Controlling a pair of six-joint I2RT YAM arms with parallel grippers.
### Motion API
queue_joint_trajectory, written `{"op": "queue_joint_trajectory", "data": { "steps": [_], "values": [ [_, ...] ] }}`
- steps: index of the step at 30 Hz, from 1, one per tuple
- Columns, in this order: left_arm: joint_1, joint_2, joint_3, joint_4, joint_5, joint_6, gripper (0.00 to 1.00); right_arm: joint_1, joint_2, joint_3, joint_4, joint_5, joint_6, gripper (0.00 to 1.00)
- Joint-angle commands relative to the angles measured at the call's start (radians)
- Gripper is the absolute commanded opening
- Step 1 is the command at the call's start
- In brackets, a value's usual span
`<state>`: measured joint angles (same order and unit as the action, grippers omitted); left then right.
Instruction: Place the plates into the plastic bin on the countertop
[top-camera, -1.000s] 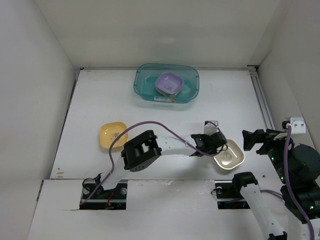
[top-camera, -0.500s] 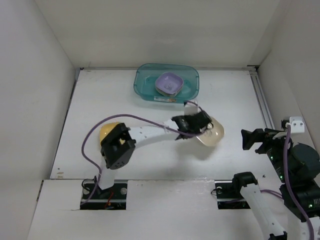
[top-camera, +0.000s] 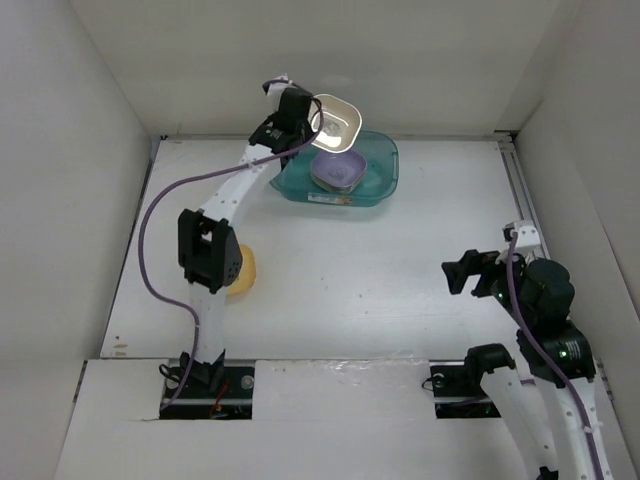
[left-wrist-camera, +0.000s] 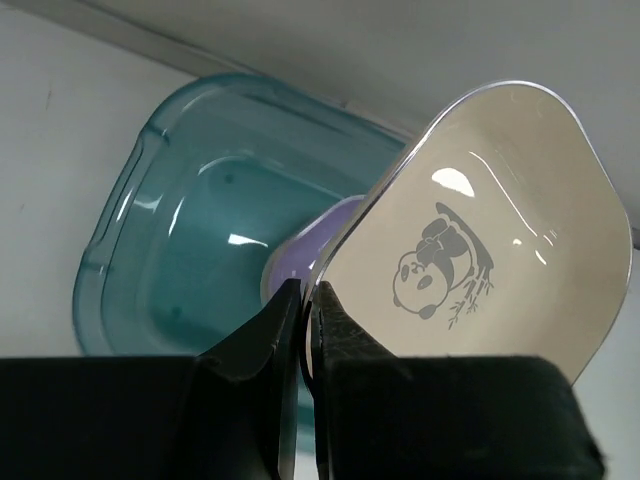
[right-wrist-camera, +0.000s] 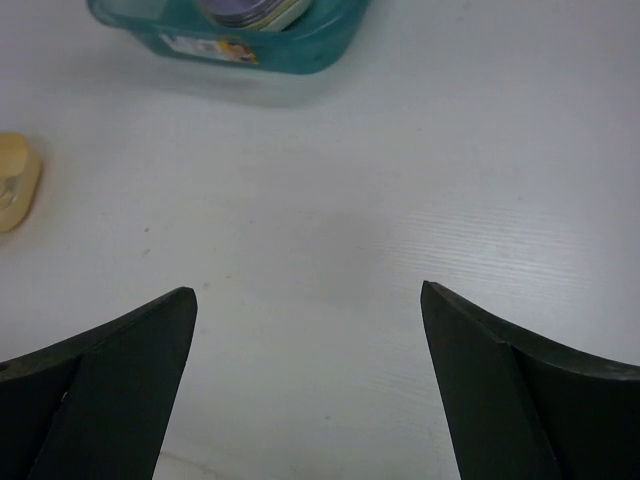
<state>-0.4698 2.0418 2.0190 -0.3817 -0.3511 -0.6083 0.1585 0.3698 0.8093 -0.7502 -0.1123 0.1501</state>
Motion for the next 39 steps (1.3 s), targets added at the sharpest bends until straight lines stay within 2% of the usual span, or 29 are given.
{"op": "queue_joint_trajectory", "data": {
  "steps": [1,5,7,11,14,15,16,19,20,23,24,25,26,28,30,31,32,34,35,36,38,39],
  "values": [
    [0.032,0.158,0.192,0.018,0.156,0.137,0.00,0.009,0.015,-0.071,0.227,-0.223,0.008,0.99],
    [0.052,0.242,0.265,0.056,0.169,0.182,0.00,0.019,0.095,-0.286,0.474,-0.426,0.089,0.99],
    [0.053,0.251,0.265,0.056,0.178,0.182,0.00,0.033,0.124,-0.334,0.591,-0.426,0.135,0.99],
    [0.053,0.238,0.205,0.105,0.222,0.168,0.00,0.088,0.199,-0.343,0.650,-0.388,0.124,0.99],
    [0.053,0.238,0.176,0.106,0.238,0.147,0.00,0.156,0.306,-0.323,0.722,-0.366,0.115,0.99],
    [0.053,0.247,0.162,0.096,0.238,0.131,0.04,0.214,0.340,-0.309,0.742,-0.336,0.115,0.99],
    [0.053,0.247,0.152,0.096,0.248,0.131,0.27,0.251,0.375,-0.282,0.756,-0.305,0.115,0.99],
    [0.053,0.196,0.071,0.130,0.239,0.122,0.73,0.429,0.518,-0.213,0.819,-0.129,0.115,0.99],
    [0.053,0.176,0.051,0.148,0.239,0.122,0.99,0.465,0.602,-0.191,0.839,-0.095,0.115,0.99],
    [0.043,0.078,0.021,0.132,0.248,0.122,1.00,0.567,0.740,-0.110,0.923,-0.015,0.158,0.99],
    [0.043,0.049,0.041,0.103,0.233,0.122,1.00,0.587,0.833,-0.093,0.983,-0.003,0.183,0.99],
    [0.057,0.000,0.072,0.057,0.183,0.111,1.00,0.605,0.881,-0.069,1.006,0.011,0.192,0.99],
    [0.057,-0.024,0.154,-0.054,0.154,0.098,1.00,0.646,0.932,-0.005,1.028,0.020,0.192,0.99],
    [0.085,-0.081,0.231,-0.176,0.068,0.067,1.00,0.688,1.105,0.089,1.028,0.037,0.192,0.99],
    [0.134,-0.211,0.236,-0.299,-0.069,-0.007,1.00,0.743,1.220,0.233,1.028,0.037,0.192,0.99],
    [0.155,-0.270,0.197,-0.299,-0.101,-0.024,1.00,0.760,1.323,0.278,1.028,0.037,0.192,0.99],
    [0.202,-0.401,0.070,-0.299,-0.138,-0.024,1.00,0.776,1.371,0.322,1.028,0.037,0.201,0.99],
    [0.261,-0.533,-0.070,-0.286,-0.150,-0.065,1.00,0.808,1.499,0.450,0.996,0.046,0.218,0.99],
    [0.287,-0.662,-0.138,-0.286,-0.160,-0.065,1.00,0.817,1.540,0.490,0.982,0.046,0.230,0.99],
    [0.333,-0.724,-0.267,-0.273,-0.169,-0.076,1.00,0.832,1.578,0.531,0.964,0.046,0.230,0.98],
    [0.368,-0.837,-0.382,-0.241,-0.149,-0.064,1.00,0.843,1.679,0.641,0.930,0.046,0.230,0.96],
    [0.410,-0.933,-0.431,-0.231,-0.093,-0.050,1.00,0.843,1.714,0.683,0.904,0.057,0.230,0.96]
  ]
}}
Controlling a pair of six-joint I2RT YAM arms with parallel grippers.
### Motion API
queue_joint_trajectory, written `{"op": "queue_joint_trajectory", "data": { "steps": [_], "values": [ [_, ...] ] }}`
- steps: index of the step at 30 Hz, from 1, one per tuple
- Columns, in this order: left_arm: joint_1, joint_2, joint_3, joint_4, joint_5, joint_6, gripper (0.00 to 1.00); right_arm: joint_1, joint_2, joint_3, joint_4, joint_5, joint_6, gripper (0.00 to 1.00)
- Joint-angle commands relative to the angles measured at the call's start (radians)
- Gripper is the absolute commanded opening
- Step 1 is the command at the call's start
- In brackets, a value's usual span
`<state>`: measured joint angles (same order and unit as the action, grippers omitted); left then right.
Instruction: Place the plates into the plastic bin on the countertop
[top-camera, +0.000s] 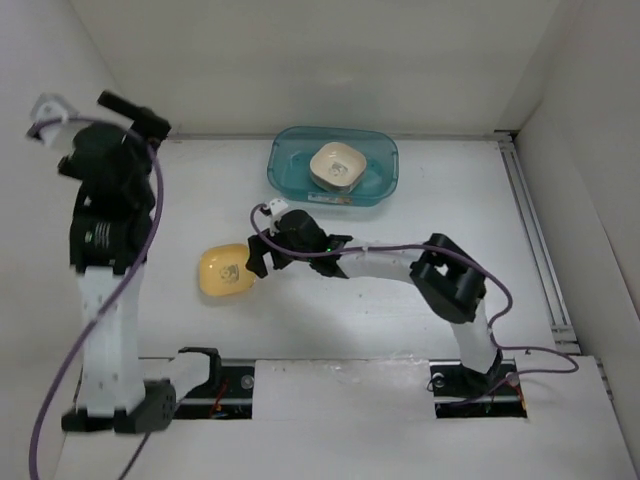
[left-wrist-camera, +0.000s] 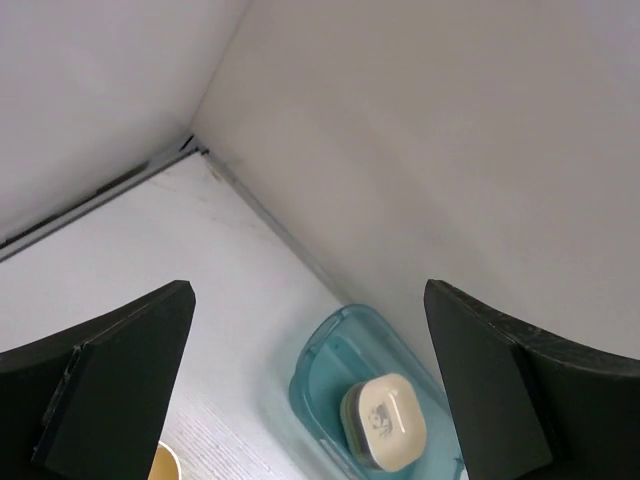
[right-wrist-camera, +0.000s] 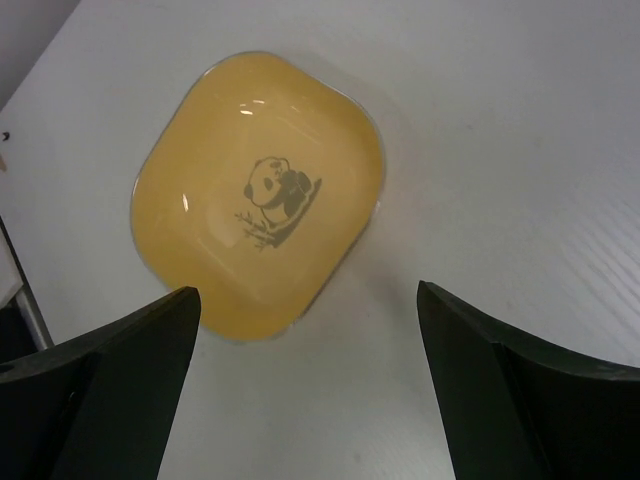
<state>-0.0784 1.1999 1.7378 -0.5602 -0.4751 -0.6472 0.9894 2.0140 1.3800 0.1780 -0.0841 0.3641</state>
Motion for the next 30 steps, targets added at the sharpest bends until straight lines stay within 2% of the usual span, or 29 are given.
{"op": "queue_joint_trajectory", "data": {
  "steps": [1,6,10,14,15,17,24,30],
  "values": [
    [0.035,-0.132,-0.228,-0.052,0.059,-0.011,1.00,0.012,0.107,0.193,-0.046,0.029,0.016,0.94],
    [0.035,-0.292,-0.401,-0.075,0.115,0.027,1.00,0.012,0.313,0.424,-0.248,0.038,0.016,0.83],
    [0.035,-0.368,-0.458,-0.096,0.125,0.056,1.00,0.022,0.350,0.488,-0.377,0.133,0.016,0.75],
    [0.035,-0.407,-0.543,-0.107,0.167,0.077,1.00,0.022,0.350,0.488,-0.388,0.144,0.025,0.38],
    [0.035,-0.416,-0.561,-0.107,0.167,0.077,1.00,0.012,0.338,0.464,-0.388,0.144,0.026,0.17],
    [0.035,-0.454,-0.599,-0.107,0.167,0.077,1.00,0.012,0.310,0.442,-0.347,0.133,0.036,0.00],
    [0.035,-0.608,-0.719,-0.096,0.213,0.096,1.00,-0.072,0.252,0.571,-0.307,-0.006,0.045,0.00],
    [0.035,-0.597,-0.728,-0.096,0.251,0.107,1.00,-0.247,0.164,0.660,-0.298,-0.075,0.104,0.00]
  ]
}}
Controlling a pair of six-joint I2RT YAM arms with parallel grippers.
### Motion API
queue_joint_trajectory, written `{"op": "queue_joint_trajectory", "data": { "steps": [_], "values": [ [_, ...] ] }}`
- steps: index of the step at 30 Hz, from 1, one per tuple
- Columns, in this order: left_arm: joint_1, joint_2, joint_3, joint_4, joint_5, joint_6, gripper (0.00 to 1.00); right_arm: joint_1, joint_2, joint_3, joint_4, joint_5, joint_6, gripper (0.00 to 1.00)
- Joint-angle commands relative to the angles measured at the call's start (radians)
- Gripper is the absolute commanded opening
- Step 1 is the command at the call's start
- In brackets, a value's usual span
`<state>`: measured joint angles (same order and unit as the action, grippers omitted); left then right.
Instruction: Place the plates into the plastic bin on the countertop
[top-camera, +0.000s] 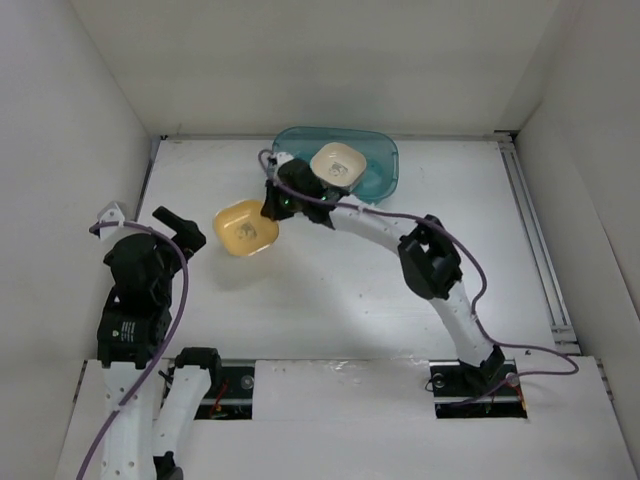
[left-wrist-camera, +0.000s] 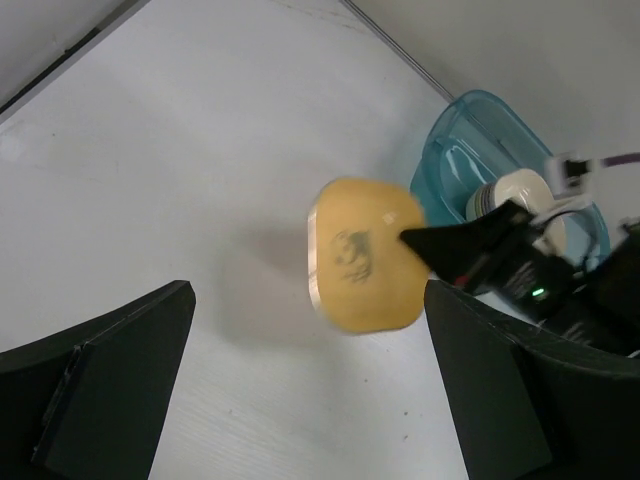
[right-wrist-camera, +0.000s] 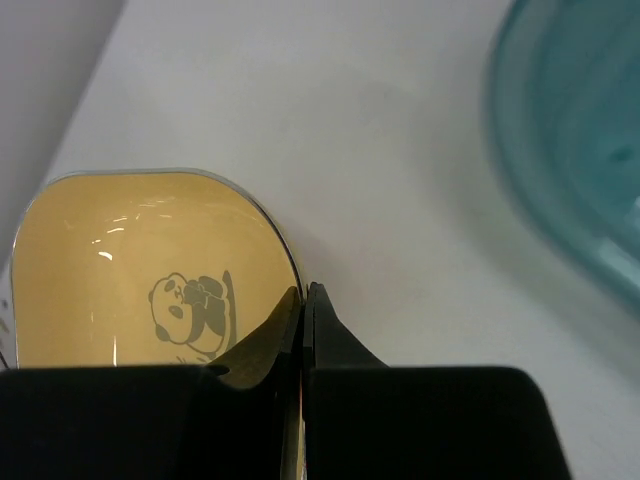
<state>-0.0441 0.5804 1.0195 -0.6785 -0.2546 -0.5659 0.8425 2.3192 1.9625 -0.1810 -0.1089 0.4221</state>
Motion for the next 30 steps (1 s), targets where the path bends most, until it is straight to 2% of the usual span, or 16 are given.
{"op": "queue_joint_trajectory", "data": {
  "steps": [1,3,5,10,13,18,24,30],
  "values": [
    [0.001,0.022,-0.010,0.031,0.043,0.035,1.00,-0.126,-0.150,0.093,0.061,-0.063,0.069,0.00],
    [0.001,0.032,-0.019,0.031,0.043,0.035,1.00,-0.207,-0.170,0.093,0.061,-0.089,0.101,0.00],
    [0.001,0.041,-0.019,0.031,0.043,0.035,1.00,-0.255,-0.216,0.093,0.017,-0.052,0.130,0.00],
    [0.001,0.041,-0.019,0.031,0.066,0.044,1.00,-0.404,-0.293,0.030,-0.040,0.164,0.214,0.00],
    [0.001,0.061,-0.019,0.040,0.075,0.053,1.00,-0.454,-0.273,0.090,-0.130,0.240,0.256,0.00],
    [0.001,0.070,-0.019,0.040,0.084,0.054,1.00,-0.474,-0.239,0.122,-0.219,0.314,0.311,0.00],
    [0.001,0.070,-0.019,0.040,0.084,0.054,1.00,-0.453,-0.205,0.098,-0.250,0.429,0.354,0.00],
    [0.001,0.061,-0.029,0.050,0.112,0.054,1.00,-0.435,-0.127,0.133,-0.233,0.414,0.351,0.00]
  ]
}}
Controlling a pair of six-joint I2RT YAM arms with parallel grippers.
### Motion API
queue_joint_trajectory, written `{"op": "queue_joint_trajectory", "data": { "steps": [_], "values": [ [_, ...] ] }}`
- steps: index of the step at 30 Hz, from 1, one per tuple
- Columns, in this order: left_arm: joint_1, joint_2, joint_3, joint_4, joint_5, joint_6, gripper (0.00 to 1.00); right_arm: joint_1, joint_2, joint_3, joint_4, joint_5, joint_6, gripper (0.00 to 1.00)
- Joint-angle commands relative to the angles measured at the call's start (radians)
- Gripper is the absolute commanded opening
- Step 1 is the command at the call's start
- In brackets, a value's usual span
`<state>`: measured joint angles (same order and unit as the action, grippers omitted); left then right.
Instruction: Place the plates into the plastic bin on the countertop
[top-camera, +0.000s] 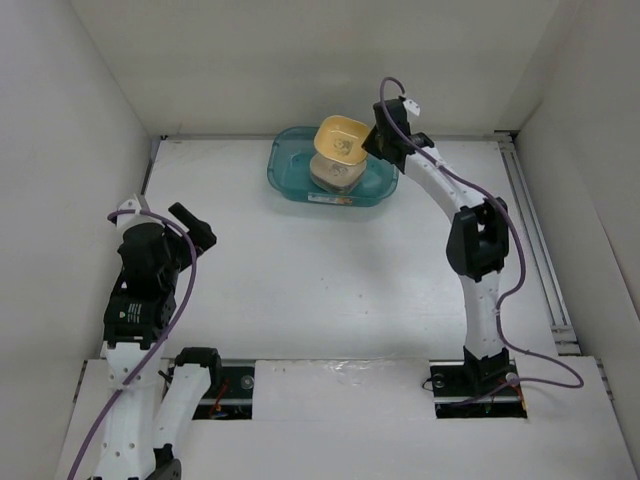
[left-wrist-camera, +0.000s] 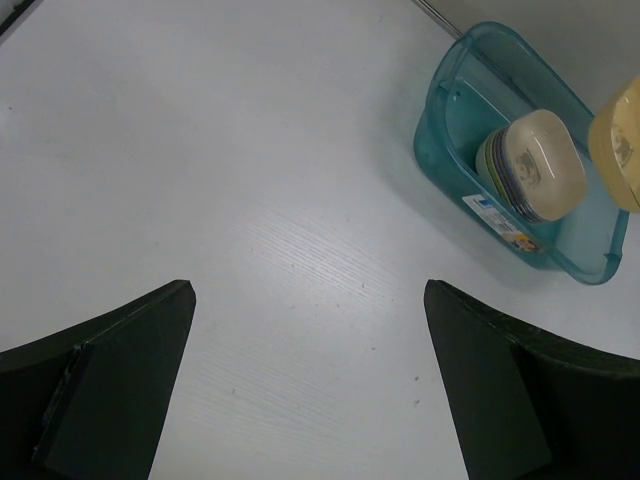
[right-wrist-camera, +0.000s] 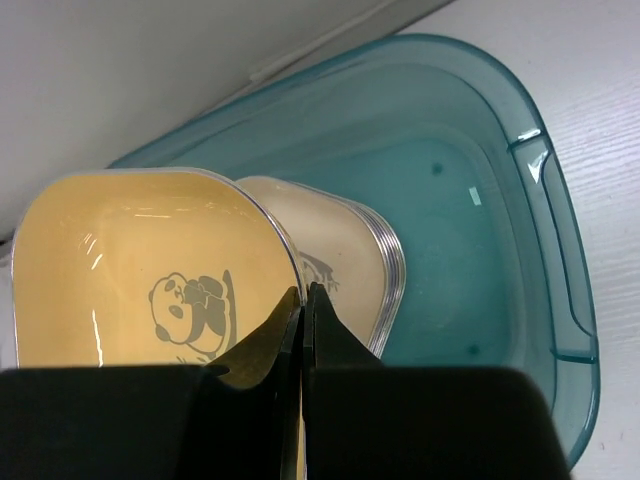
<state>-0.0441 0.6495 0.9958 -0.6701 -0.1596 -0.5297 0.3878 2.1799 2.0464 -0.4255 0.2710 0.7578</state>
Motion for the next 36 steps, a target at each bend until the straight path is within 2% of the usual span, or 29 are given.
{"op": "queue_joint_trajectory", "data": {
  "steps": [1,3,4,6,7,8,12,15,19,23,29,32,36],
  "values": [
    [0.001,-0.008,-0.005,0.041,0.026,0.017,1.00,0.020,0.012,0.078,0.011,0.034,0.005,0.02],
    [0.001,-0.008,-0.005,0.041,0.026,0.026,1.00,0.020,0.040,0.089,-0.007,0.034,0.005,0.11],
    [0.001,-0.008,-0.005,0.041,0.026,0.027,1.00,0.031,0.040,0.098,-0.007,0.034,0.005,0.35],
    [0.001,-0.008,-0.005,0.041,0.026,0.027,1.00,0.031,0.031,0.086,0.013,0.034,-0.005,0.51],
    [0.001,-0.008,-0.005,0.041,0.026,0.027,1.00,0.043,0.031,0.075,0.022,0.025,-0.005,0.81],
    [0.001,-0.008,-0.014,0.053,0.037,0.027,1.00,0.043,0.015,0.063,0.039,0.025,-0.024,0.97],
    [0.001,-0.008,-0.014,0.053,0.037,0.027,1.00,0.072,-0.057,0.063,0.080,0.014,-0.087,1.00],
    [0.001,-0.008,-0.014,0.053,0.037,0.027,1.00,0.101,-0.127,0.063,0.077,0.023,-0.214,1.00],
    [0.001,-0.008,-0.014,0.063,0.055,0.036,1.00,0.146,-0.322,-0.008,0.004,0.103,-0.414,1.00],
    [0.001,0.001,-0.023,0.086,0.065,0.046,1.00,0.155,-0.519,-0.184,-0.030,0.129,-0.575,1.00],
    [0.001,0.001,-0.023,0.095,0.065,0.056,1.00,0.100,-0.758,-0.529,-0.009,0.065,-0.636,1.00],
    [0.001,-0.017,-0.013,0.095,0.055,0.056,1.00,0.137,-0.876,-0.624,-0.008,0.104,-0.678,1.00],
    [0.001,-0.008,0.026,0.080,0.008,0.066,1.00,0.198,-1.021,-0.644,-0.110,0.172,-0.692,1.00]
  ]
}}
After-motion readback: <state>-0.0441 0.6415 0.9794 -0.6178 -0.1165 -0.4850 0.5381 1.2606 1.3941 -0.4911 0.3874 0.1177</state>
